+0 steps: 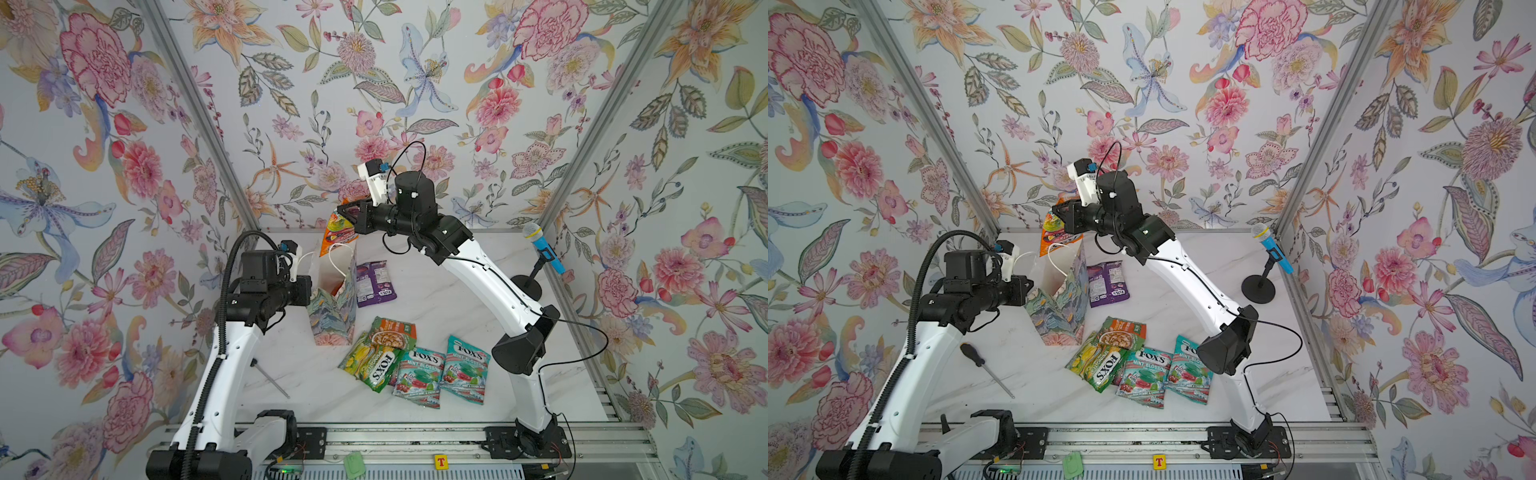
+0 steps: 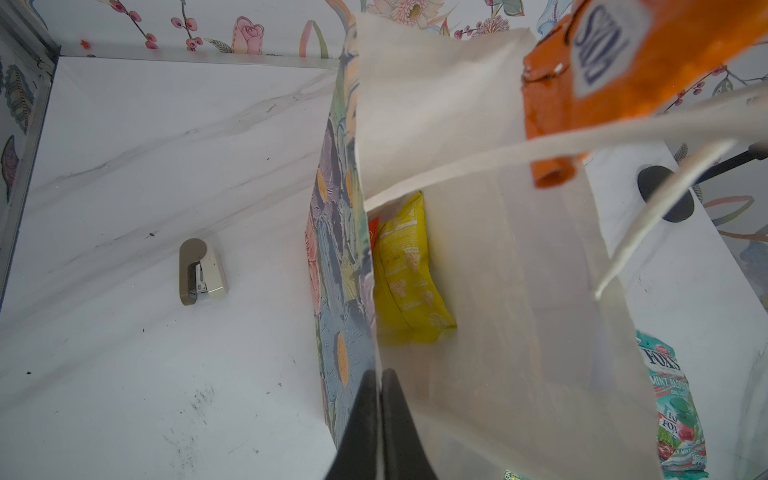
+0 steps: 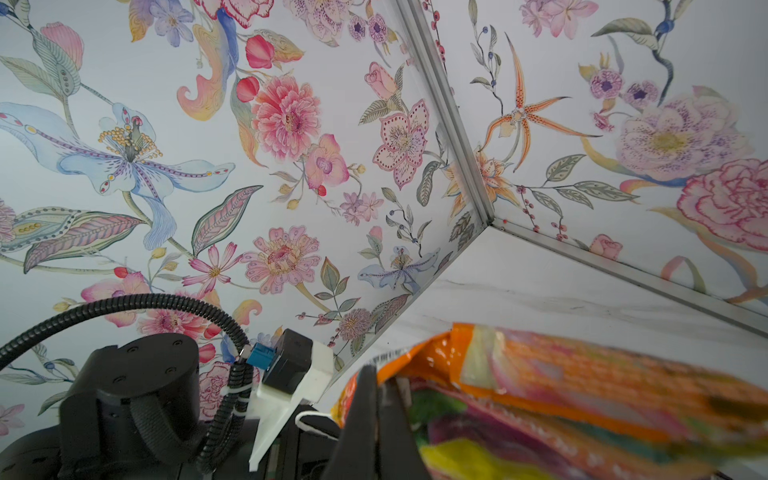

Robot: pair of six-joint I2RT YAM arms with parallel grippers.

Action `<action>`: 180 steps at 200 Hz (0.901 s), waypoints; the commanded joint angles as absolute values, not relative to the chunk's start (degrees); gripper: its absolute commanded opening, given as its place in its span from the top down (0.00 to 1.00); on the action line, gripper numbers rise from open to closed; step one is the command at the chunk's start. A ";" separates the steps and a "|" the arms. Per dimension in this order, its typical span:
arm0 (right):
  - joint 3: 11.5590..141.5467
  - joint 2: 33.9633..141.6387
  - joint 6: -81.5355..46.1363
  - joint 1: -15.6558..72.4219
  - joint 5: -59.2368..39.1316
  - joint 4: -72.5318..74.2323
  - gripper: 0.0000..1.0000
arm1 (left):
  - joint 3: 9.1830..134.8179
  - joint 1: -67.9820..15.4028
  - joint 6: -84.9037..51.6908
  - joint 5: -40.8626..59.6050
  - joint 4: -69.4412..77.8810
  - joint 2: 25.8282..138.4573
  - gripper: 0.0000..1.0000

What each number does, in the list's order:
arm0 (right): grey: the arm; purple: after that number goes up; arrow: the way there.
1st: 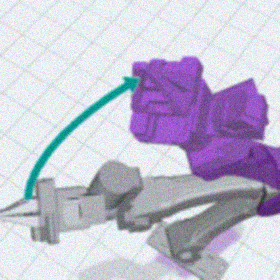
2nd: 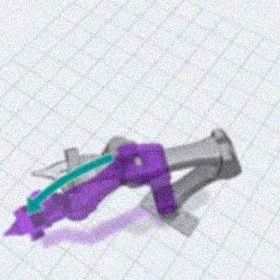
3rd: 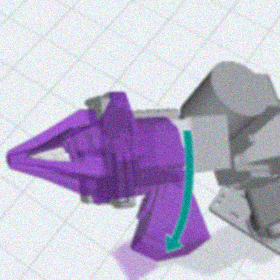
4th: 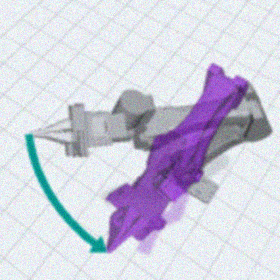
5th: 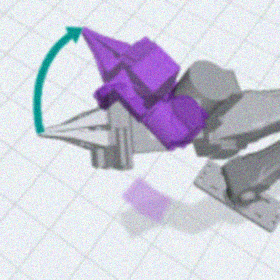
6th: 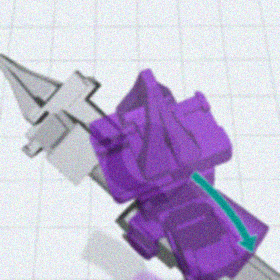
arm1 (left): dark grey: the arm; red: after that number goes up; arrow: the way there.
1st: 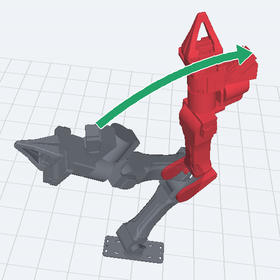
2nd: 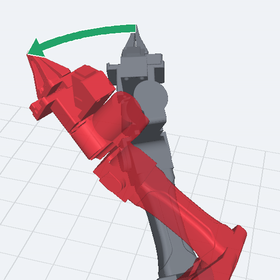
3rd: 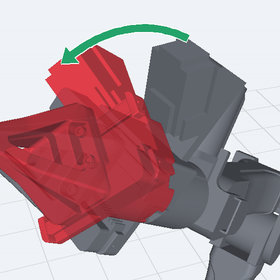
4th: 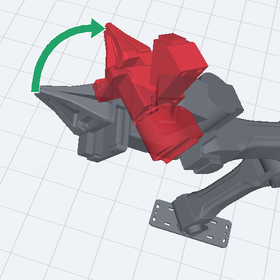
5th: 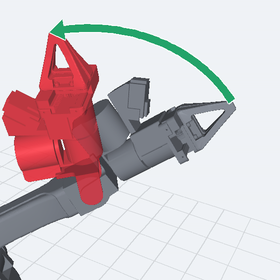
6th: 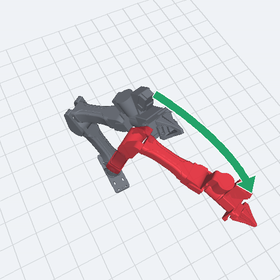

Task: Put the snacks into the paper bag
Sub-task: 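Lift the orange packet with the right gripper and carry it over the bag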

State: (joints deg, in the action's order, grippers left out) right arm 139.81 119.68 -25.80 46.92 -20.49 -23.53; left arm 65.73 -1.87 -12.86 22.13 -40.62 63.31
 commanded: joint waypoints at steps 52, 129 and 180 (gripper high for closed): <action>138.21 114.89 -21.29 48.84 -22.61 -24.71 1.00 | 64.81 -1.17 -13.18 21.94 -41.04 62.78 0.94; 135.53 114.47 -19.91 49.48 -23.64 -26.75 1.00 | 64.94 -1.22 -13.23 21.88 -41.09 62.54 0.95; 133.30 113.93 -19.25 49.54 -23.56 -27.58 1.00 | 64.97 -1.22 -13.27 21.89 -41.09 62.54 0.95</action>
State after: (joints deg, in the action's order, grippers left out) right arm 134.37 117.54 -20.95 49.17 -22.61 -28.58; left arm 65.73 -1.87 -12.86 22.11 -40.62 63.31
